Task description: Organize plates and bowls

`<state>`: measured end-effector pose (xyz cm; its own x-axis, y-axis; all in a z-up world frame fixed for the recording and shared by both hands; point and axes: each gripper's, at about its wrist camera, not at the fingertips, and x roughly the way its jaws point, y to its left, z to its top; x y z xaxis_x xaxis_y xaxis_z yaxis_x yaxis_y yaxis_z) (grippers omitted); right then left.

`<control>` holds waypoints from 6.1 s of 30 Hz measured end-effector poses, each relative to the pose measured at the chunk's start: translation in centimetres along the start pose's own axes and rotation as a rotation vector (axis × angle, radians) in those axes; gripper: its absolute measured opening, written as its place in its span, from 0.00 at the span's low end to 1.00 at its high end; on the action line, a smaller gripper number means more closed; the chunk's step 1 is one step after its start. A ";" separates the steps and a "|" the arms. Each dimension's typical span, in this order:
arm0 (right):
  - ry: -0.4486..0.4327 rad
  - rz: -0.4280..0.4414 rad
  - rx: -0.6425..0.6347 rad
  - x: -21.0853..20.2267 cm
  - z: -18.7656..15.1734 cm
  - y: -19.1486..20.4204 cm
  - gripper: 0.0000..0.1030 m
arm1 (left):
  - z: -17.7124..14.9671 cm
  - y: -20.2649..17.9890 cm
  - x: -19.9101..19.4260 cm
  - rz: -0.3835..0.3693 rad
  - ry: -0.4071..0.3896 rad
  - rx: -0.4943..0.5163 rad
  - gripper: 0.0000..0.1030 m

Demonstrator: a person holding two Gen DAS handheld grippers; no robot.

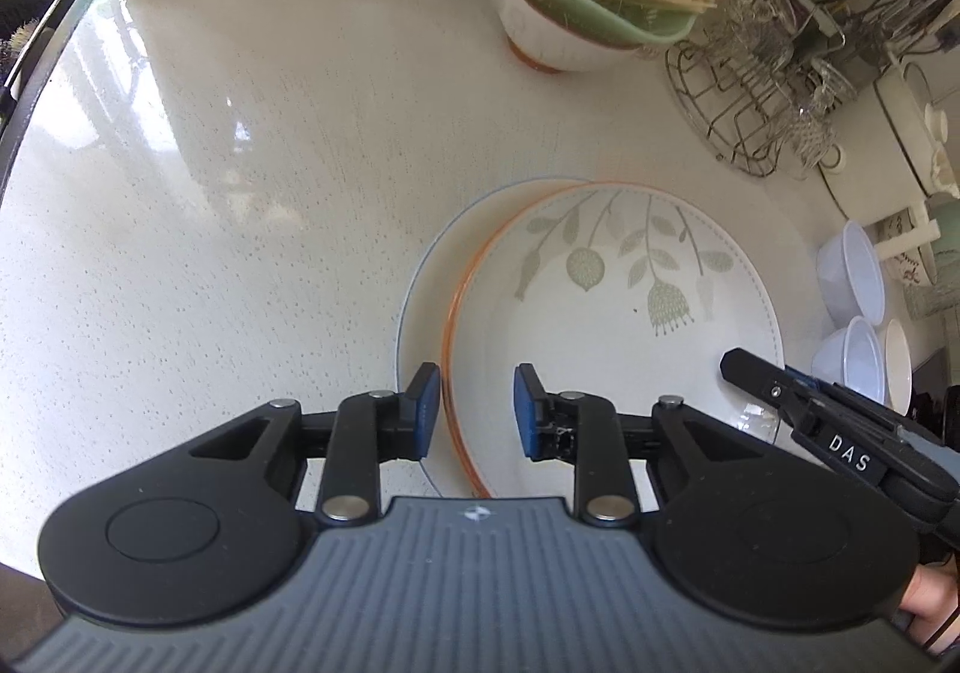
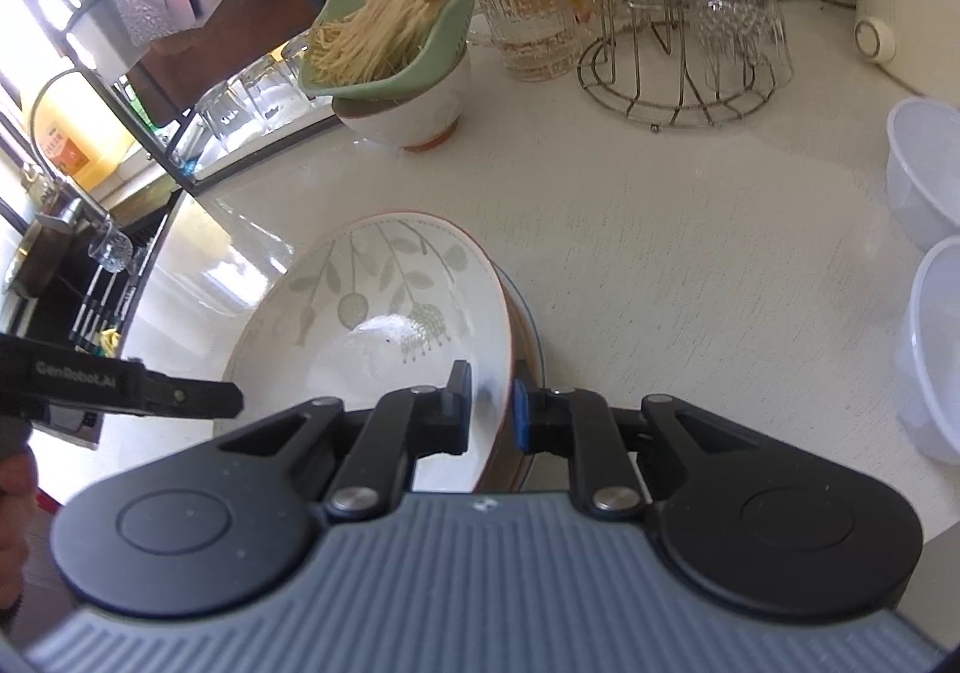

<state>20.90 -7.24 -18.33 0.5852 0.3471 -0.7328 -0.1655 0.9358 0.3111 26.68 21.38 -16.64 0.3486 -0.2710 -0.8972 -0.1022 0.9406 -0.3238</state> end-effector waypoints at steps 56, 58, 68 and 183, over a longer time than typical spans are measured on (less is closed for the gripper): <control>-0.357 0.003 -0.119 -17.5 -3.9 -5.0 0.17 | -9.7 -16.9 -10.8 0.004 -0.424 0.204 0.31; -0.355 0.010 -0.125 -18.1 -4.2 -6.3 0.17 | -10.4 -18.0 -10.0 0.002 -0.406 0.189 0.31; -0.347 -0.039 -0.128 -18.3 -5.3 -11.5 0.18 | -13.9 -22.9 -5.7 0.005 -0.364 0.184 0.31; -0.281 -0.013 0.046 -14.6 2.1 -16.9 0.54 | -5.0 -26.6 -4.1 0.027 -0.344 0.140 0.31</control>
<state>16.76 -28.25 -11.60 0.7849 0.2988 -0.5428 -0.1240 0.9341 0.3349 23.31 -3.57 -5.79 0.6430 -0.1836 -0.7436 0.0048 0.9718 -0.2357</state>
